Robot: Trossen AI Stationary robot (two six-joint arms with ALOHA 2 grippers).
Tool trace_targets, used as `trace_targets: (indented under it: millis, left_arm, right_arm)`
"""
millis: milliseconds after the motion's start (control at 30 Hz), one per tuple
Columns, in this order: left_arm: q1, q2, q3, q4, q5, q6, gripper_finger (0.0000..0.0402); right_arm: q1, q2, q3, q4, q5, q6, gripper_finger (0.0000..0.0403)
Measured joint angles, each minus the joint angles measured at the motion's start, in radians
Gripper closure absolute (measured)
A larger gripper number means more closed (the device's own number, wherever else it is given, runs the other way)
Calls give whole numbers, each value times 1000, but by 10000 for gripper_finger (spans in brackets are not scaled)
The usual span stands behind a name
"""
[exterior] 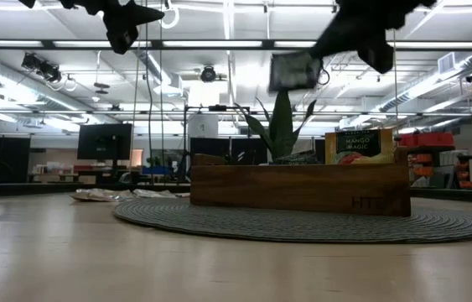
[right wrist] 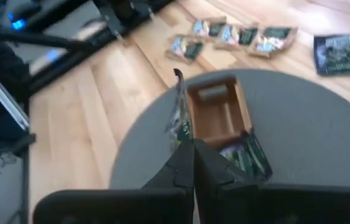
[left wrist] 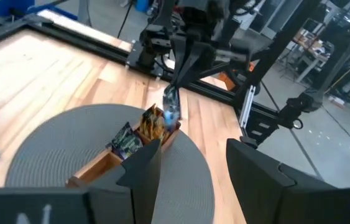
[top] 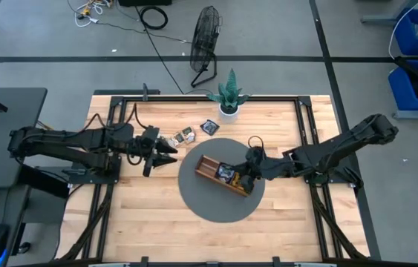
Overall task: Pick & Place Tea
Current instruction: Put the violet tea bag into the middle section of the wooden organizer
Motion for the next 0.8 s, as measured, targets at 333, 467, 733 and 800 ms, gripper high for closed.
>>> trace_targets:
  millis: [333,467,733,800]
  left_arm:
    - [0,3,0,-14,-18,-47,216]
    - [0,3,0,-13,-25,-57,216]
    - [0,3,0,-22,-41,-62,216]
    - [0,4,0,-22,-41,-67,216]
  right_arm:
    - [-15,7,-182,188,68,12,403]
    - [-33,13,-188,196,75,-16,403]
    - [-34,60,-188,247,48,-90,403]
    - [-34,83,-188,272,44,-90,403]
